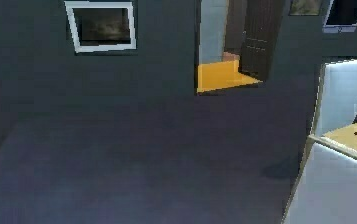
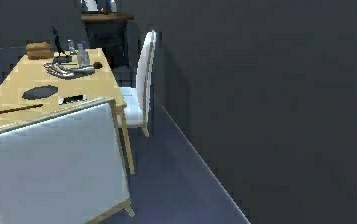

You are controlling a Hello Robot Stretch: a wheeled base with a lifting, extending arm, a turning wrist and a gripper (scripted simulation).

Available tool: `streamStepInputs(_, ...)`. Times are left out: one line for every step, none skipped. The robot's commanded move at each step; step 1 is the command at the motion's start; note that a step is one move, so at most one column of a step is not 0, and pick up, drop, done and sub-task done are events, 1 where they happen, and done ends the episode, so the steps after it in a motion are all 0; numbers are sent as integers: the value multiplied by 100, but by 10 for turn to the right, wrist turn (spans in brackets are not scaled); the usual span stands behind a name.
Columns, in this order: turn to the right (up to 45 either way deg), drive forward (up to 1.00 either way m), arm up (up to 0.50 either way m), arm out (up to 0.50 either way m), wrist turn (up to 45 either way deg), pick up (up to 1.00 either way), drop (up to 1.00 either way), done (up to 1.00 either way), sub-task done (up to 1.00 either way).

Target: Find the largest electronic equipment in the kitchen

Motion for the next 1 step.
streamStepInputs(0, 100, 0, 0, 0, 0, 0, 0, 0)
